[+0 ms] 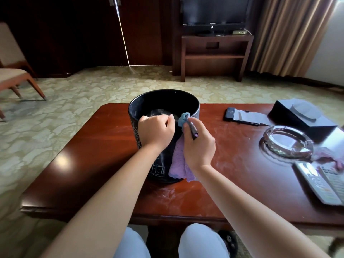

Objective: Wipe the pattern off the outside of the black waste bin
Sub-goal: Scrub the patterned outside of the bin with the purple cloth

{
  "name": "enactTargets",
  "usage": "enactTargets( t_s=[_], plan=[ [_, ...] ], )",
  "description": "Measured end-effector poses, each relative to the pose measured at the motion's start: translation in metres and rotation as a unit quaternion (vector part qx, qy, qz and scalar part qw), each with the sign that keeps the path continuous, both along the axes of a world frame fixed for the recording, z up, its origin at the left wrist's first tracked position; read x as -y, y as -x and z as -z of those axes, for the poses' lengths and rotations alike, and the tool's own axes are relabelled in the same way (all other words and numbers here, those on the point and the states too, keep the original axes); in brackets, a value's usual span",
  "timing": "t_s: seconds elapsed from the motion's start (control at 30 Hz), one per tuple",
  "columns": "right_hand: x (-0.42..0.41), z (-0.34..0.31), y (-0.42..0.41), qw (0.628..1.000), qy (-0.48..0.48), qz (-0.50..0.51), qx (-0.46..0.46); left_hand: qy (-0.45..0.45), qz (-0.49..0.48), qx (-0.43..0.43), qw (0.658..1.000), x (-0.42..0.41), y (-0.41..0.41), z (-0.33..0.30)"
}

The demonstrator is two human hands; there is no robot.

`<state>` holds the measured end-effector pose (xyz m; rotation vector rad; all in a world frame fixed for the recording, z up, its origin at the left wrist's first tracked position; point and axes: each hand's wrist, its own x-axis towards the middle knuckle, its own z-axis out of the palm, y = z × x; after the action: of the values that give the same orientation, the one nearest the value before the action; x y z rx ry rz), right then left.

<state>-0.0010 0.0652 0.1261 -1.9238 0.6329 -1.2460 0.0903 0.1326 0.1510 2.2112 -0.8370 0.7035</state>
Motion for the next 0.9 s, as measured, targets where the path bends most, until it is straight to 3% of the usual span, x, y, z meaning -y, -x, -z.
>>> enactTargets(
  t_s=[0.13,0.33,0.5,0.57,0.67,0.8,0.9],
  plan=[
    [-0.006,0.018,-0.003,0.998,0.055,0.017,0.004,-0.001,-0.001,0.012,1.000,0.000,0.000,0.002],
    [-0.009,0.060,0.012,0.985,-0.087,-0.012,-0.145,-0.004,-0.001,0.029,1.000,0.001,-0.002,0.004],
    [-0.005,0.031,0.005,1.000,-0.009,0.002,0.006,0.016,-0.004,0.057,0.998,0.002,-0.002,0.007],
    [-0.004,0.023,-0.001,1.000,0.007,0.004,0.027,0.018,-0.002,0.062,0.998,0.001,-0.003,0.008],
    [-0.006,0.037,0.000,0.999,-0.037,-0.001,-0.025,0.020,-0.002,0.066,0.998,0.001,-0.003,0.008],
    [-0.005,0.075,0.011,0.978,-0.103,-0.016,-0.181,0.018,0.000,0.066,0.998,0.000,-0.004,0.009],
    [0.001,0.076,0.016,0.981,-0.092,-0.028,-0.169,0.028,0.005,0.080,0.996,0.000,-0.005,0.010]
  ],
)
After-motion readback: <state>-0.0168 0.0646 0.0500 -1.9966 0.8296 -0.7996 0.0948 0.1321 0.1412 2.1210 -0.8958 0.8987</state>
